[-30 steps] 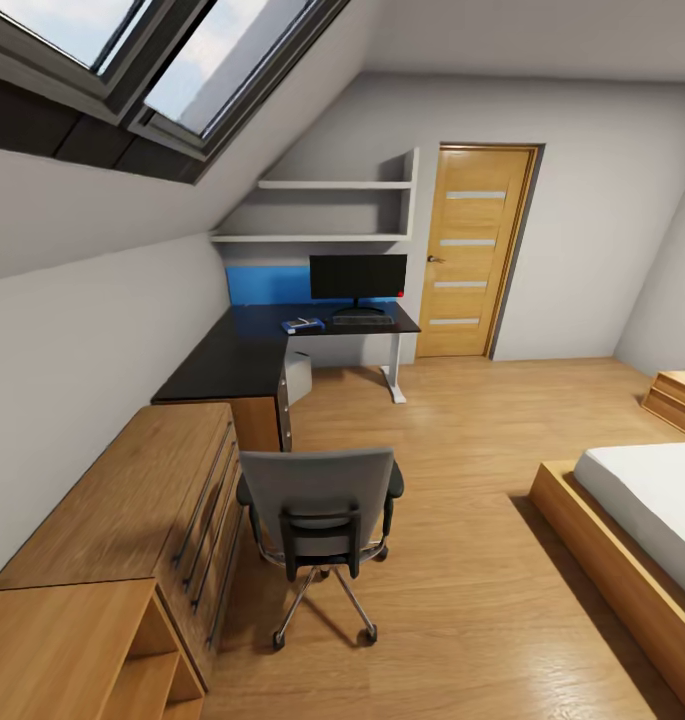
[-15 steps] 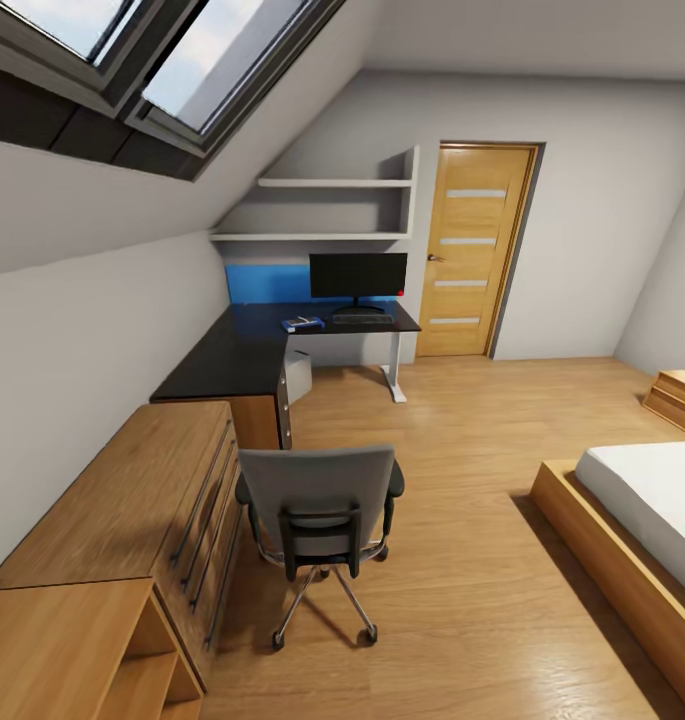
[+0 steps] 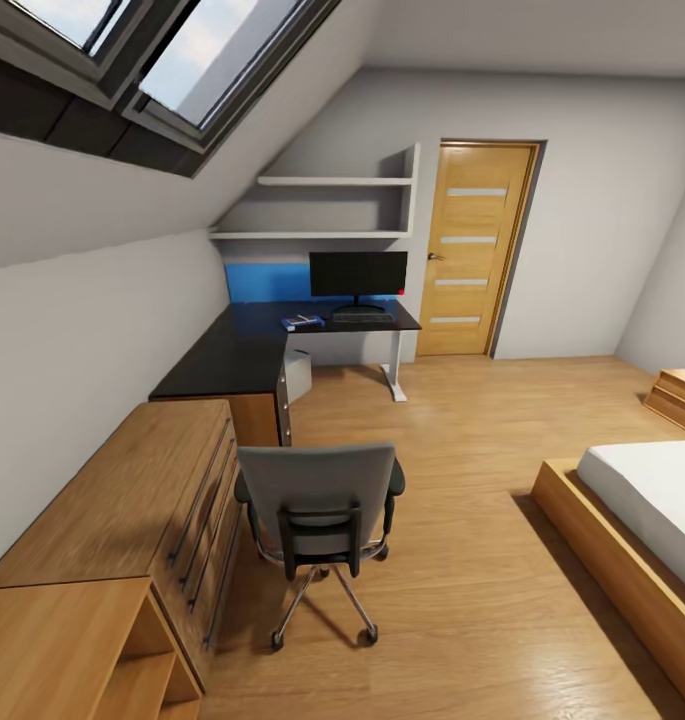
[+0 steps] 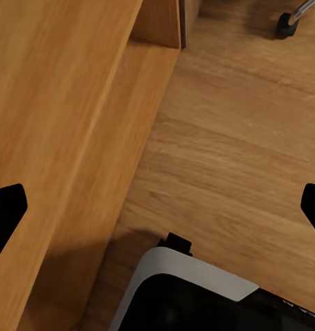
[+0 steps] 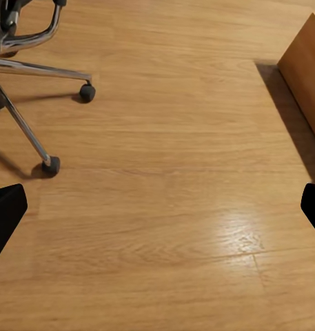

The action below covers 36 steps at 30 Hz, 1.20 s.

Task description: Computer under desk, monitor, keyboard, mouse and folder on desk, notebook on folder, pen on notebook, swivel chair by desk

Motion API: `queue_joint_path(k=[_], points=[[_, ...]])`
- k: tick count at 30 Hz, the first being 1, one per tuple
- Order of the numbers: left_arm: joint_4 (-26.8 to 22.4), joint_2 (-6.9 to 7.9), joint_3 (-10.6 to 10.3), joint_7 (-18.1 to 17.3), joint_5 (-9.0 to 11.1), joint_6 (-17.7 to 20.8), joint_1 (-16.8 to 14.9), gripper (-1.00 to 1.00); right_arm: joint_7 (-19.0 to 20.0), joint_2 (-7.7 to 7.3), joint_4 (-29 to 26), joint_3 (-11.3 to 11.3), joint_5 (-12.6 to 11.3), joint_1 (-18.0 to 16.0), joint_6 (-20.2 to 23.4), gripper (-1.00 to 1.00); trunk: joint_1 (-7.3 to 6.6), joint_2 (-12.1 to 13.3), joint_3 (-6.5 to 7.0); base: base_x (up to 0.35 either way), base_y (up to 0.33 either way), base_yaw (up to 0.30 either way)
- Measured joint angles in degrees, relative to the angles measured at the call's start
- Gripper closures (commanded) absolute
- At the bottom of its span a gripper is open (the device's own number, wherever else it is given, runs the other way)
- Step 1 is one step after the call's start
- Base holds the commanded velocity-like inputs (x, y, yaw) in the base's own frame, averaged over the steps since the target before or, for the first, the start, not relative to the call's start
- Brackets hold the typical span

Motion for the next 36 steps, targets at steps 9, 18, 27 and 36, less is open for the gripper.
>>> queue_joint_path(k=[9,18,27,36], points=[[0.0,-0.03,0.0,0.0,0.0,0.0,0.0,-1.00,0.0,0.01,0.0,0.0,0.0,0.0,0.0,-1.00,1.98,-3.6,-1.62,0.000,0.000,0.158],[0.0,0.04,0.0,0.0,-0.1,0.0,0.0,-1.00,0.0,0.00,0.0,0.0,0.0,0.0,0.0,-1.00,3.96,-7.2,-3.24,0.000,0.000,0.053],[0.0,-0.14,0.0,0.0,-0.1,-0.1,0.0,-1.00,0.0,-0.01,0.0,0.0,0.0,0.0,0.0,-1.00,5.94,-10.8,-4.86,0.000,0.000,0.075],[0.0,-1.36,-0.1,0.0,-0.3,-0.1,0.0,-1.00,0.0,-0.02,0.0,0.0,0.0,0.0,0.0,-1.00,7.91,-14.5,-6.48,0.000,0.000,0.010]])
